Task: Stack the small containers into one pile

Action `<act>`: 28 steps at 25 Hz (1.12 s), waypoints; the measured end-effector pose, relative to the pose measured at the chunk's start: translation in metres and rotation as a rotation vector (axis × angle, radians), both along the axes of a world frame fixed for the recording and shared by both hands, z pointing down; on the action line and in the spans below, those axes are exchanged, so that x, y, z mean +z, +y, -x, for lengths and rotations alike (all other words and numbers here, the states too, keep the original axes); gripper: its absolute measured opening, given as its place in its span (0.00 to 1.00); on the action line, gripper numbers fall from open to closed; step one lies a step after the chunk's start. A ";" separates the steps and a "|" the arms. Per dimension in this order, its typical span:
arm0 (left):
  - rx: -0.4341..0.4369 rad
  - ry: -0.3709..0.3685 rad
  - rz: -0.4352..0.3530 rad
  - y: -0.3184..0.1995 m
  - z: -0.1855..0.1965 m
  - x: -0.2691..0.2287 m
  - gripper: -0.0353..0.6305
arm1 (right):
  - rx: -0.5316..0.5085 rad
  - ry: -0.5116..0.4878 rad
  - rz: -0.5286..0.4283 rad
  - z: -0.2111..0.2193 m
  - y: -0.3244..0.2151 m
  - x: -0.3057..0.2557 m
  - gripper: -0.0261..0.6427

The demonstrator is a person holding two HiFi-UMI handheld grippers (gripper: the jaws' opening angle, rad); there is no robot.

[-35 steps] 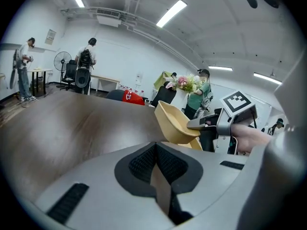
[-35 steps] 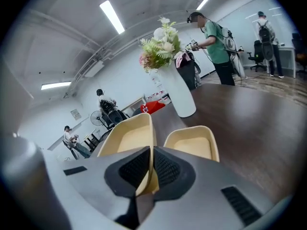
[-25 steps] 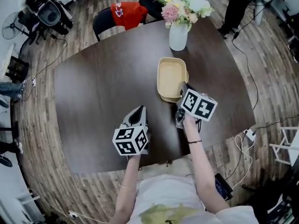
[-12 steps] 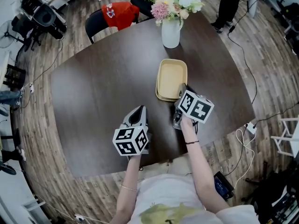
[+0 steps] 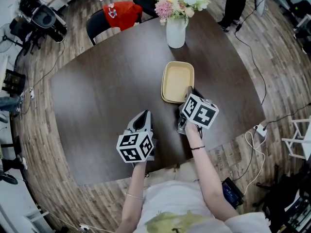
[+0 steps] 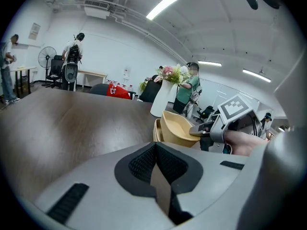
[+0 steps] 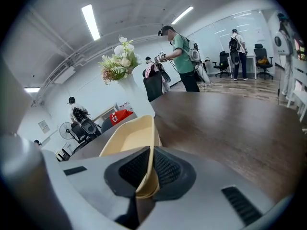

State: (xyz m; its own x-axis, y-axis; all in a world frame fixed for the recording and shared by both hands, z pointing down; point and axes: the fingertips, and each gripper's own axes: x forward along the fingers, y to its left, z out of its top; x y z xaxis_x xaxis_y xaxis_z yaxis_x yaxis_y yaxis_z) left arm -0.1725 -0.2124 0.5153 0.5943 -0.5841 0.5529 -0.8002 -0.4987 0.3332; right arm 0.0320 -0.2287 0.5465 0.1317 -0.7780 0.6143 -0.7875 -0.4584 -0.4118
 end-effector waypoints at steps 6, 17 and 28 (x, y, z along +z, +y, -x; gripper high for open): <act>0.000 0.003 -0.001 0.001 0.002 -0.001 0.09 | -0.038 0.074 0.036 0.004 -0.004 0.000 0.09; -0.003 0.010 0.001 0.002 0.008 -0.002 0.09 | -0.136 0.115 0.073 0.021 -0.006 0.008 0.10; 0.017 0.020 -0.004 0.003 0.001 -0.002 0.09 | -0.179 0.140 0.023 0.025 -0.006 0.003 0.30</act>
State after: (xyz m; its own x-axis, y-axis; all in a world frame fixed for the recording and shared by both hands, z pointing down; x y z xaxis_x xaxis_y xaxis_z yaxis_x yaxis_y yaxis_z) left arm -0.1734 -0.2095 0.5128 0.6154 -0.5755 0.5385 -0.7844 -0.5137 0.3474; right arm 0.0073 -0.2347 0.5490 0.0780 -0.7828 0.6173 -0.9057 -0.3145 -0.2843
